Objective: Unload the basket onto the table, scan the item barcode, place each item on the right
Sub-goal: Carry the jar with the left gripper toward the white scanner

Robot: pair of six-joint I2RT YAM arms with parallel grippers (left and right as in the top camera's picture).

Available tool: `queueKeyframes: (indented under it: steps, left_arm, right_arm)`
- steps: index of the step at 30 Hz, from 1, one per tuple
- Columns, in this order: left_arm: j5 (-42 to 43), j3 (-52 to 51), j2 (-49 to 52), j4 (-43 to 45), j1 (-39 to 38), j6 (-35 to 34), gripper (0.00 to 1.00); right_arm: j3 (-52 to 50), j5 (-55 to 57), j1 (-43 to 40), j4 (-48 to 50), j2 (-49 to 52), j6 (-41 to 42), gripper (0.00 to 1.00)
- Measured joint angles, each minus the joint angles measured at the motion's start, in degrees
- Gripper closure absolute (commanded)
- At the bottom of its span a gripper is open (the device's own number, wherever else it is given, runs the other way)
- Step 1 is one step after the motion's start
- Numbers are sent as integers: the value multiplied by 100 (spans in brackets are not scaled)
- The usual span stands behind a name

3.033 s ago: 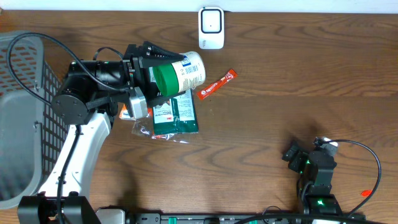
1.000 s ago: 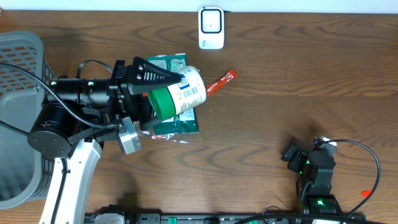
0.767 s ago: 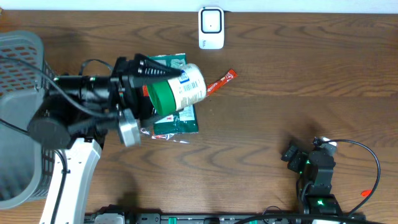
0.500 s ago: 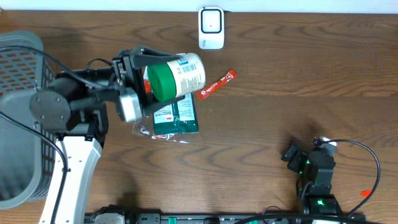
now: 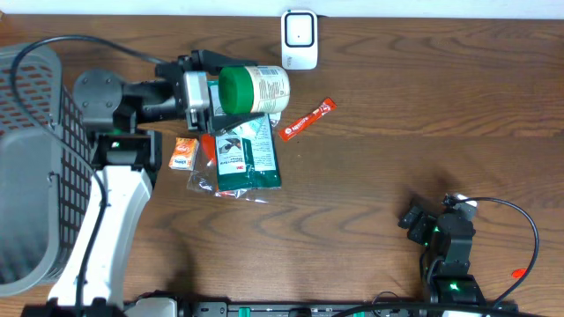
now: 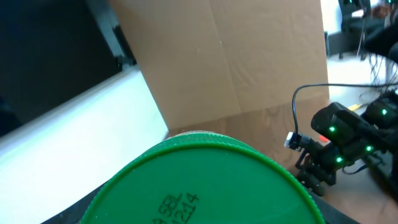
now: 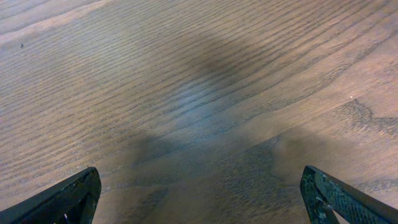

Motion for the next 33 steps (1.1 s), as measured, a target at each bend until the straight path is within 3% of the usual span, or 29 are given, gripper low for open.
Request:
queueKeyframes:
  steps: [12,25,33]
  left_arm:
    - [-472,0,623,-35,-103,-833,70]
    - [-1502,2,680,-79,-791,-1082,70]
    - [-1585,136,1552,-76,-758,-1281,70]
  right_arm:
    - [0,0,0,2,0,0,1]
    - [0,-2,0,46,0,0,1]
    - [0,-2,0,79,0,4,1]
